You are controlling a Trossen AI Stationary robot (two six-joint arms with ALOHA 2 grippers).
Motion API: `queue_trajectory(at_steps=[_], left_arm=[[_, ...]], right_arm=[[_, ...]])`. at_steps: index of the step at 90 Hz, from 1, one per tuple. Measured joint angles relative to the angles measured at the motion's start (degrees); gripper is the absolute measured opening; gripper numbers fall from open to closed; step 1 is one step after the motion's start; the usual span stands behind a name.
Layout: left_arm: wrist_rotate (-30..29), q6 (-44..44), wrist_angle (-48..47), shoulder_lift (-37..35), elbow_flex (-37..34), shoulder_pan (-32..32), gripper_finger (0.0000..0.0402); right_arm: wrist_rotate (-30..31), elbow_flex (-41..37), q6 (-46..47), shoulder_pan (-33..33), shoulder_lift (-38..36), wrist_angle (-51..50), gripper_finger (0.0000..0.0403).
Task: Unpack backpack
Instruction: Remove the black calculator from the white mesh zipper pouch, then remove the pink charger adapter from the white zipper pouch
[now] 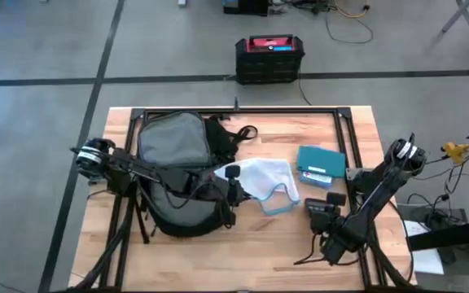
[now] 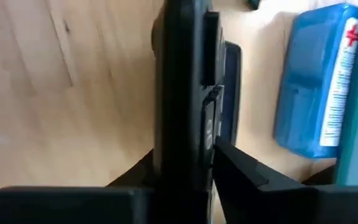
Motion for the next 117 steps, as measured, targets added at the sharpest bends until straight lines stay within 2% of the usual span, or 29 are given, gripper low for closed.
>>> queue_trajectory(at_steps=[11, 27, 43, 58, 68, 79, 96, 117], left_arm=[[0.03, 0.93, -0.05, -0.07, 0.02, 0.04, 0.0], [0.25, 0.97, -0.11, -0.09, 0.02, 0.2, 0.0], [0.29, 0.97, -0.23, -0.61, 0.04, 0.22, 0.0], [0.89, 0.97, -1.01, -0.75, 0.04, 0.15, 0.0], [2.07, 0.97, -1.24, -0.77, 0.04, 0.15, 0.0], [2.13, 0.88, -1.24, -0.77, 0.04, 0.12, 0.0], [2.37, -0.16, -3.29, -0.79, 0.09, -0.07, 0.0], [1.74, -2.14, -8.04, -1.93, 0.09, -0.66, 0.0]], right_arm=[[-2.52, 0.94, 1.34, 0.0, 0.24, 0.12, 0.0143], [-2.11, 4.64, 1.01, 0.0, 0.17, -0.71, 0.0203], [-1.77, 9.11, 0.98, 0.0, -0.02, -1.07, 0.0242], [4.73, 11.98, -0.75, -0.62, -0.08, -0.26, 0.0261], [11.7, 11.95, -8.8, -1.87, -0.09, 6.23, 0.0272], [16.03, 10.48, -22.2, -4.98, 0.13, 18.39, 0.0278], [16.64, 5.3, -37.5, -12.92, -0.48, 32.21, 0.0276], [15.2, -1.14, -45.7, -23.66, -3.25, 40.9, 0.026]])
